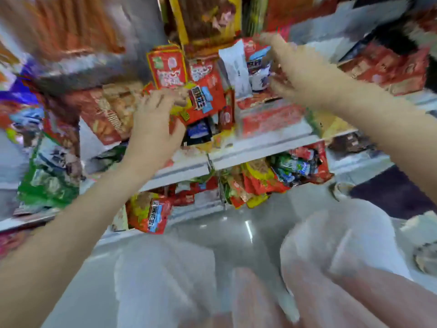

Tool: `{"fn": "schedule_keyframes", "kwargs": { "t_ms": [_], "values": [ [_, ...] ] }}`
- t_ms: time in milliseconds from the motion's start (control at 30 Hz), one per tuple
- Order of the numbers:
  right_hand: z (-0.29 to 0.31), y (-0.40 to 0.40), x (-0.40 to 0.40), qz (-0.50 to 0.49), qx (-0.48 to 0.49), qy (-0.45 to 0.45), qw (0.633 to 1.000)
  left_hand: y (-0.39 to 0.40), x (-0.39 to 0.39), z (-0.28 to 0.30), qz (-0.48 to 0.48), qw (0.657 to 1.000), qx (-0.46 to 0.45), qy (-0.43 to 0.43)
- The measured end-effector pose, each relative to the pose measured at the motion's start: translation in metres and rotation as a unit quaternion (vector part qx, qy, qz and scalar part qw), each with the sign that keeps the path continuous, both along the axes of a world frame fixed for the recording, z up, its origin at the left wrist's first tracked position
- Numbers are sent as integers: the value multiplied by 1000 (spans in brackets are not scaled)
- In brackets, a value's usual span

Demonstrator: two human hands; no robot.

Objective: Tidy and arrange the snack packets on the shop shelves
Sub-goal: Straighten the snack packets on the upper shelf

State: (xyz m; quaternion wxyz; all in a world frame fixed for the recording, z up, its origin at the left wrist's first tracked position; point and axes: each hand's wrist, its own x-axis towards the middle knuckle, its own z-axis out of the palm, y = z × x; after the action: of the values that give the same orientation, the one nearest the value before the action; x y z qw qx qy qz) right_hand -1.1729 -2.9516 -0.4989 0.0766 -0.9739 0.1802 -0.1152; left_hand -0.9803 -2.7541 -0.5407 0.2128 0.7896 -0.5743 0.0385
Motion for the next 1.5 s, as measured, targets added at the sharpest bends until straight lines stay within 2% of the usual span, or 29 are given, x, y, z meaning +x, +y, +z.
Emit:
{"fn": "schedule_keyframes", "kwargs": {
  "t_ms": [67,133,167,233,267,300,367,433,600,733,800,933,1000,1100,1167,1267,1400,1500],
  "values": [
    [-14,0,7,35,-43,-17,998,3,11,-15,-4,999,-19,-28],
    [-21,3,10,25,-65,-49,996,7,15,-24,35,995,-87,-25],
    [-25,10,6,15,-56,-81,995,12,8,-28,72,989,-132,-8],
    [-39,38,-14,-11,30,-144,989,25,-22,-39,133,973,-183,52],
    [-52,53,-30,-26,75,-152,985,31,-41,-45,136,973,-168,84],
    [-68,69,-48,-37,98,-124,987,41,-60,-55,132,979,-123,96],
    [-90,89,-78,-49,107,-38,992,58,-83,-70,109,993,-27,46],
    [-97,99,-96,-77,140,-9,987,74,-90,-73,83,995,47,1],
    [-137,106,-102,-99,201,-2,975,103,-83,-101,43,984,164,61],
    [-200,104,-94,-93,180,107,973,102,-74,-140,8,958,287,14],
    [-226,107,-76,-95,143,131,976,99,-66,-144,16,956,292,33],
    [-256,99,-50,-167,29,136,976,95,-56,-151,60,966,241,73],
    [-265,92,-48,-153,-5,148,977,90,-61,-156,56,969,232,68],
    [-266,91,-47,-135,0,74,988,79,-71,-157,23,972,222,71],
    [-257,91,-49,-141,17,-27,990,67,-78,-155,17,974,210,86],
    [-229,94,-60,-136,75,-189,970,47,-90,-156,20,977,178,116],
    [-208,98,-93,-121,61,-230,964,25,-108,-167,-10,975,188,120],
    [-204,95,-128,-162,46,-235,957,9,-118,-180,-55,975,210,56]
  ]
}}
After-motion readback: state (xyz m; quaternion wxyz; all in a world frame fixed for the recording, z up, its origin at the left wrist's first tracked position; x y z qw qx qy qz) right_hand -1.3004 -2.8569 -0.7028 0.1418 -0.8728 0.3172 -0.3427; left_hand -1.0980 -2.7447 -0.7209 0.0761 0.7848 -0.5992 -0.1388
